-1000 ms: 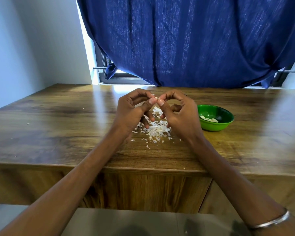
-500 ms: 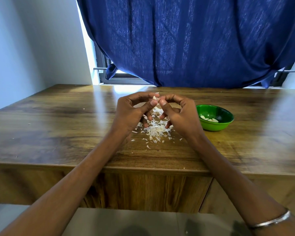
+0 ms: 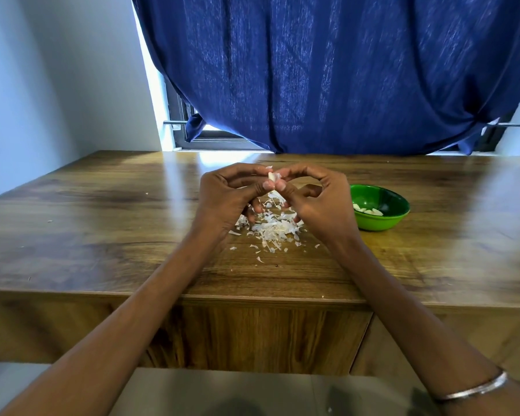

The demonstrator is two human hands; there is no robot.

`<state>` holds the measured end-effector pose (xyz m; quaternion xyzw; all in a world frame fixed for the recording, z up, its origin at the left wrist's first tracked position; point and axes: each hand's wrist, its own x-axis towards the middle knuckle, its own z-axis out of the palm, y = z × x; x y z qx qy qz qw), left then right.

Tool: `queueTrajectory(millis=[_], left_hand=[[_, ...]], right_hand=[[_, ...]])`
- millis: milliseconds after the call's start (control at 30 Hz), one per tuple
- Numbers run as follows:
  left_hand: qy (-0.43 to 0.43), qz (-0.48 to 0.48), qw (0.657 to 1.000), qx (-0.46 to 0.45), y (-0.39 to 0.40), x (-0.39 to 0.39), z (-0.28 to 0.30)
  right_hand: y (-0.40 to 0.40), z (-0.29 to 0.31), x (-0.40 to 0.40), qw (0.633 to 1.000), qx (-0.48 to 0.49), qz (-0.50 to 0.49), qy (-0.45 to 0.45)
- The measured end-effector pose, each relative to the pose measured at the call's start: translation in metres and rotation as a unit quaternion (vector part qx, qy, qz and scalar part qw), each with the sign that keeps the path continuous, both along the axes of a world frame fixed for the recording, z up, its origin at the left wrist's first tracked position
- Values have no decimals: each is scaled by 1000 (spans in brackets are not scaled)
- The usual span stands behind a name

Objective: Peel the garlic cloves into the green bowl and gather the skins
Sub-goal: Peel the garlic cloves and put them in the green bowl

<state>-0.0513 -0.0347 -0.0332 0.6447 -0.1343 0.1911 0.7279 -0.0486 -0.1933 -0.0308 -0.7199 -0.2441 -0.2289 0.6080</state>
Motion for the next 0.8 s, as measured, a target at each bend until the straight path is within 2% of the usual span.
queueTrajectory(millis=[233, 467, 800], left_hand=[[-5, 31, 999, 18, 0, 0, 1], [17, 14, 1000, 22, 2, 0, 2], [25, -17, 999, 10, 0, -2, 3]], right_hand=[[-2, 0, 2, 1000, 2, -8, -14], [-3, -2, 6, 997, -6, 35, 73], [2, -3, 3, 997, -64, 27, 34]])
